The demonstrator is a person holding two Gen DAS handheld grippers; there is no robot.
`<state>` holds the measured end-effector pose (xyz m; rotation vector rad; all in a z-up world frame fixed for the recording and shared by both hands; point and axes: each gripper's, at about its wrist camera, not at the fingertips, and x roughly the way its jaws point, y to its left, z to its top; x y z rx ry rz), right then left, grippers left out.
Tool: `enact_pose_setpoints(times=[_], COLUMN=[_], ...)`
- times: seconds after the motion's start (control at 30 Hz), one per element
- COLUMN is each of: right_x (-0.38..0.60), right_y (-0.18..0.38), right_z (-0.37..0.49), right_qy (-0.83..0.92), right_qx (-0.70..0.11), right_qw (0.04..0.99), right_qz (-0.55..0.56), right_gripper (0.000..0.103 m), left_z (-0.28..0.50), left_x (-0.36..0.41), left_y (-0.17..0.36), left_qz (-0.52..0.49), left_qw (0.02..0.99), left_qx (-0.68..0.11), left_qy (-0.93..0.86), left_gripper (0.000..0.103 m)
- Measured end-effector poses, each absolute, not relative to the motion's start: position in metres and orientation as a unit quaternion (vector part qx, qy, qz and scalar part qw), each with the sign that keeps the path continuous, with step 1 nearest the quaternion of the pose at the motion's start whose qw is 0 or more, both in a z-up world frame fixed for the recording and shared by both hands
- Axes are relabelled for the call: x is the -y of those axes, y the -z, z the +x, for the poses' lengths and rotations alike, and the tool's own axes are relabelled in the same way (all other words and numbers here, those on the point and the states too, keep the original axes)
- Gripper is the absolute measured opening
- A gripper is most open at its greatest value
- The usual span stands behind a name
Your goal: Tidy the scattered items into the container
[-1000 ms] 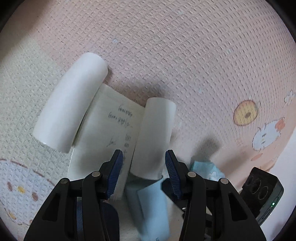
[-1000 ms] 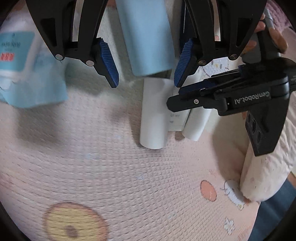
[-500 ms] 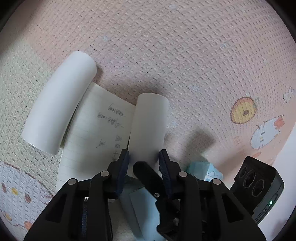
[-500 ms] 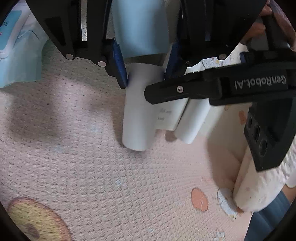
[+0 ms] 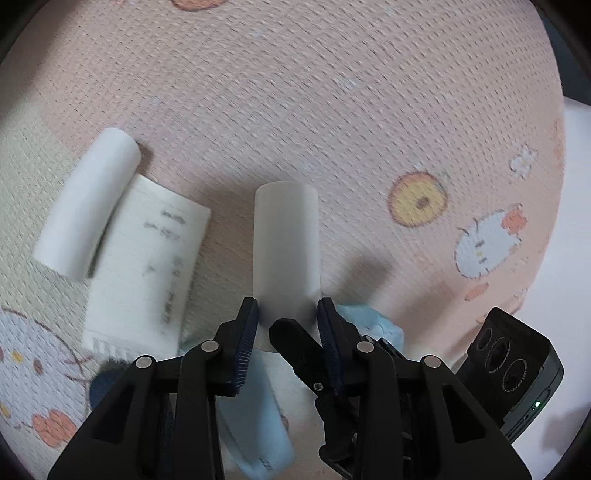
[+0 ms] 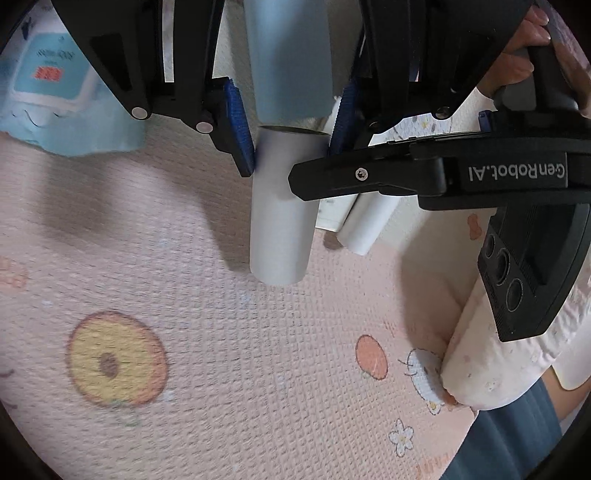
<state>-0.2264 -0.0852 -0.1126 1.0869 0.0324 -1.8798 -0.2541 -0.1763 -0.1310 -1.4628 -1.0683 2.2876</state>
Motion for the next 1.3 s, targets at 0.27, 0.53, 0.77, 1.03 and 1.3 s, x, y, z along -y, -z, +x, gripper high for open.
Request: enact_pose_setpoints(times=[0.27,0.53,0.77,1.03,1.3], right_x=[0.039,-0.021,-0.058,-0.099,-0.138], right_y=[0.116,0.131,0.137,0.136,0.15], right_z=[-0.209,-0.174,-0.139,-0.097,-0.071], right_qy=[0.77,0.769,0.773,0.783,0.784], right_qx=[0.001,0.036,0.042,0.043,0.065], right_qw=[0.434,0.396,0.375,0.345,0.306], right_qz=[0.467,0.5,0.509,0.515,0.537], right_gripper=[0.039,0.039,0.039,0.039,0.039], left_z=[-0.232,-0.189,-0.154,-0.113,-0.084], left_x=[0.132,0.083,0.052,0.019,-0.012], left_y=[0.138,0.148,0.146,0.144,0.16], left_qz=[-0.519,-0.557,-0.577,-0.591,-0.617], left_qw=[0.133,0.156,0.18,0.205,0.234], left_qx=[0.348,0.3,0.262,0.227,0.202], left_qy=[-0.77,-0.759,-0.753,-0.746,-0.723], left_gripper=[0.037,0.037,0.037,0.037,0.037])
